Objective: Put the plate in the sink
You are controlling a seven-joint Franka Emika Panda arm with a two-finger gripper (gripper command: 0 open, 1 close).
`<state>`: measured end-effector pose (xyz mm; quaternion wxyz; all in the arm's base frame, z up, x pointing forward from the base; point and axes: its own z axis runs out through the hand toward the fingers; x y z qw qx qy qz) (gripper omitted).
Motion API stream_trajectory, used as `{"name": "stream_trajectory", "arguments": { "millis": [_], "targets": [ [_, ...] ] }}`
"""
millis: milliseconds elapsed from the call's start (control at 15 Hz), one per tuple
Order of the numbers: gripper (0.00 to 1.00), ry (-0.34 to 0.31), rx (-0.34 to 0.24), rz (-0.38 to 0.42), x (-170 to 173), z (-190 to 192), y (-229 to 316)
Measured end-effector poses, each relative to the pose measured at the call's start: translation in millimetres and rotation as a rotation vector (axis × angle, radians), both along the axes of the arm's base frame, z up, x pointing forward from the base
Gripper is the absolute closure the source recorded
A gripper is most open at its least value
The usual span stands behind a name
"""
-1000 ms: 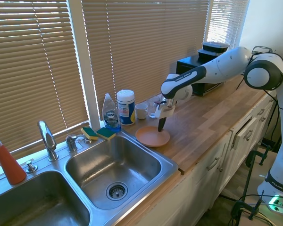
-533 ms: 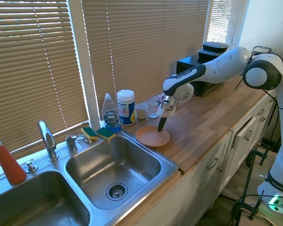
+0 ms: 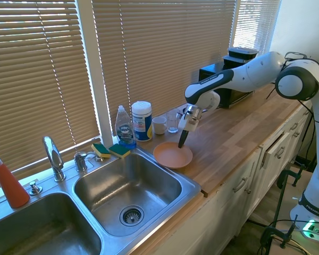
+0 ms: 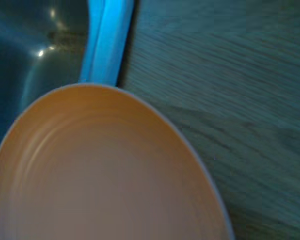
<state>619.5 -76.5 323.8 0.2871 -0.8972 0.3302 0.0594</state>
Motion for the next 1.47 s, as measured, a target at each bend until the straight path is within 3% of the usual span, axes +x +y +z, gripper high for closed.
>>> {"name": "stream_trajectory", "arguments": {
  "millis": [333, 800, 1133, 1467],
  "targets": [
    [1.00, 0.005, 0.021, 0.000, 0.4, 49.6, 58.0],
    [1.00, 0.015, -0.010, 0.018, 8.7, 72.5, 132.8],
    [1.00, -0.019, -0.139, 0.088, 45.9, 98.0, 238.2],
    [1.00, -0.002, -0.259, 0.174, 75.5, 41.0, 319.4]
  ]
}}
